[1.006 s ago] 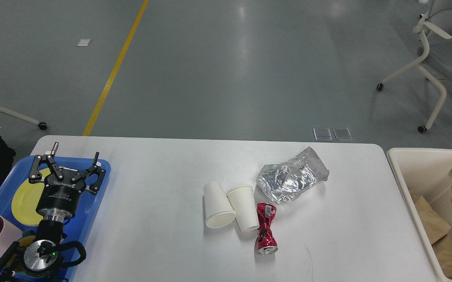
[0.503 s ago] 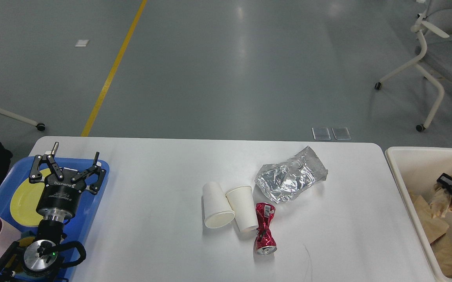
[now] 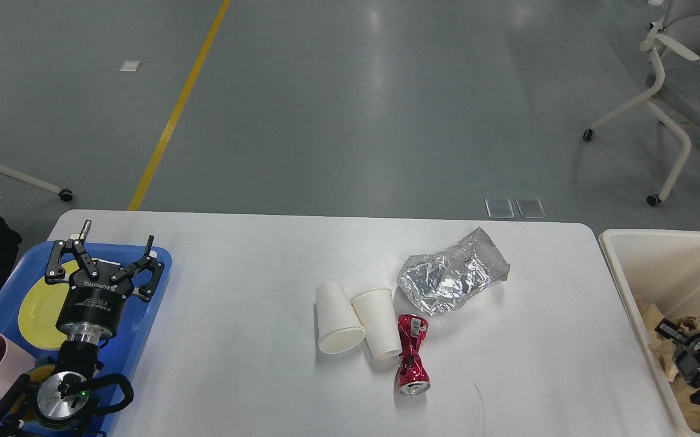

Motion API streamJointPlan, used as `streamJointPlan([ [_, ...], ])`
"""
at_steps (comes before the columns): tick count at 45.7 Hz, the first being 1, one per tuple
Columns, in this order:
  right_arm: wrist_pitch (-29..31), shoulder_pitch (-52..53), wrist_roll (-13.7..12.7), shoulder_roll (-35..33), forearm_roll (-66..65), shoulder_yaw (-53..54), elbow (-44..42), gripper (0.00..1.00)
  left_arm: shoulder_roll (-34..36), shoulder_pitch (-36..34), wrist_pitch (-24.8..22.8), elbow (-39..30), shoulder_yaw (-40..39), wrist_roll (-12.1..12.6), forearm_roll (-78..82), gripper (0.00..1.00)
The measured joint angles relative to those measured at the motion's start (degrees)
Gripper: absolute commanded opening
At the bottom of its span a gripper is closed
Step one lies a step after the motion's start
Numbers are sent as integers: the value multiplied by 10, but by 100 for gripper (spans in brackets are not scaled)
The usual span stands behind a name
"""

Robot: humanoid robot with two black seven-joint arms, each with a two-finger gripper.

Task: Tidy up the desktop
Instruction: 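Raise the right gripper out of the bin toward the foil packet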

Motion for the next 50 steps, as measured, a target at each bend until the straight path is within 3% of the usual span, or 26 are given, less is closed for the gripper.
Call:
streamJointPlan([
  [12,-13,-24,-1,15,0,2,0,0,0,0,0,0,0,0,0,96],
  [13,-16,-26,-1,16,0,2,0,4,0,0,0,0,0,0,0,96],
  [16,-27,-31,-1,19,0,2,0,51,0,0,0,0,0,0,0,96],
  [18,-36,-32,-1,20,0,1,0,73,0,0,0,0,0,0,0,96],
  [22,-54,-33,1,17,0,0,0,89,0,0,0,0,0,0,0,96],
  [50,-70,-9,2,-11,0,-1,4,100,0,0,0,0,-1,0,0,96],
])
